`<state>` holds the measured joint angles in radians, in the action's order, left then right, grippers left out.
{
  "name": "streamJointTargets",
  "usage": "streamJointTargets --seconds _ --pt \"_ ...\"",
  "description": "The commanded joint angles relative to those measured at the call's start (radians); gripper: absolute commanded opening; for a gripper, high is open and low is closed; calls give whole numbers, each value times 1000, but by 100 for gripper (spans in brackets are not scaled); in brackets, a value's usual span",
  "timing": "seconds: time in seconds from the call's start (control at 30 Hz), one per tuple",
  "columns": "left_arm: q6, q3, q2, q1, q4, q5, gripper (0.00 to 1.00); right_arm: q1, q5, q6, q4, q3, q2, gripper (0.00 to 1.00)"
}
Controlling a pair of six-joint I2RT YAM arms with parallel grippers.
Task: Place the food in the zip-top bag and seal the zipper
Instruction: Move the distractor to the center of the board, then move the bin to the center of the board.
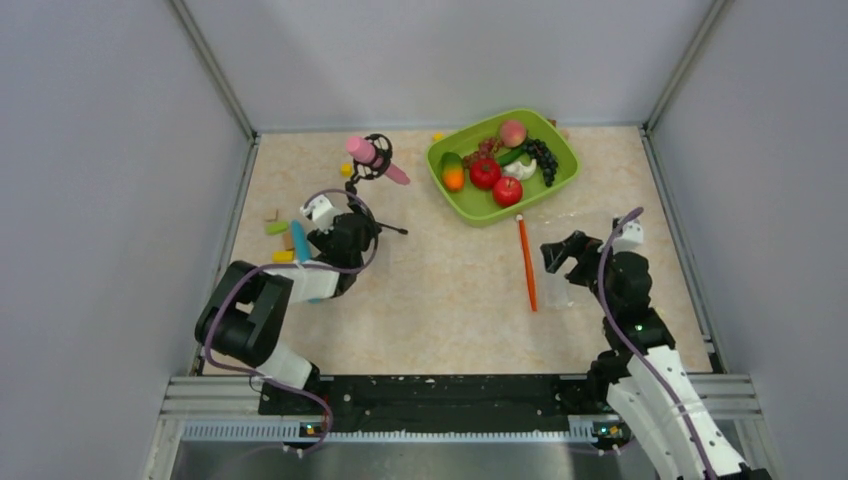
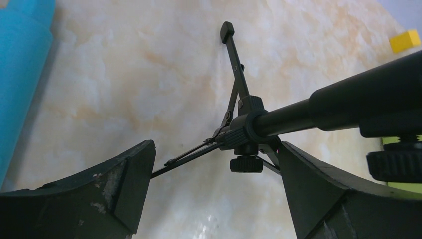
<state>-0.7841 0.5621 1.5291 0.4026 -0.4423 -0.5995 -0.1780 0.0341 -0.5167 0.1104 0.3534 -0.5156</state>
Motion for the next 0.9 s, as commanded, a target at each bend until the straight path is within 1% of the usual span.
streamJointTargets --seconds 0.0,0.13,0.2,0.27,0.33,0.4,0.47,0.53,0.63,0.7,0.8,0.87 --pt "4 56 76 -74 -9 33 97 7 7 -23 -34 61 -126 99" --pt "14 126 117 -96 21 26 97 7 50 -43 -81 133 -330 99" --pt "13 130 117 -94 31 31 97 6 45 -82 -150 169 -444 99" --pt "13 110 96 -94 29 47 97 6 -8 -133 -189 228 -564 99" --pt "4 85 50 -92 54 58 97 4 -70 -153 -218 302 -685 98" --pt "-29 73 -17 -87 137 109 97 3 -97 -168 -235 387 -811 96" --pt "-38 46 -96 -57 176 133 97 -4 -105 -185 -251 466 -926 95" --pt "-54 21 -160 -17 219 116 97 -7 -122 -201 -271 533 -1035 94" --pt "-90 -19 -244 12 275 137 97 -11 -155 -216 -231 640 -1162 90" --pt "-94 -51 -298 30 305 132 97 -15 -160 -216 -230 689 -1238 85" --pt "-114 -83 -383 50 361 104 97 -28 -145 -186 -231 751 -1299 64" --pt "-115 -106 -436 56 373 110 97 -42 -134 -170 -215 771 -1318 55"
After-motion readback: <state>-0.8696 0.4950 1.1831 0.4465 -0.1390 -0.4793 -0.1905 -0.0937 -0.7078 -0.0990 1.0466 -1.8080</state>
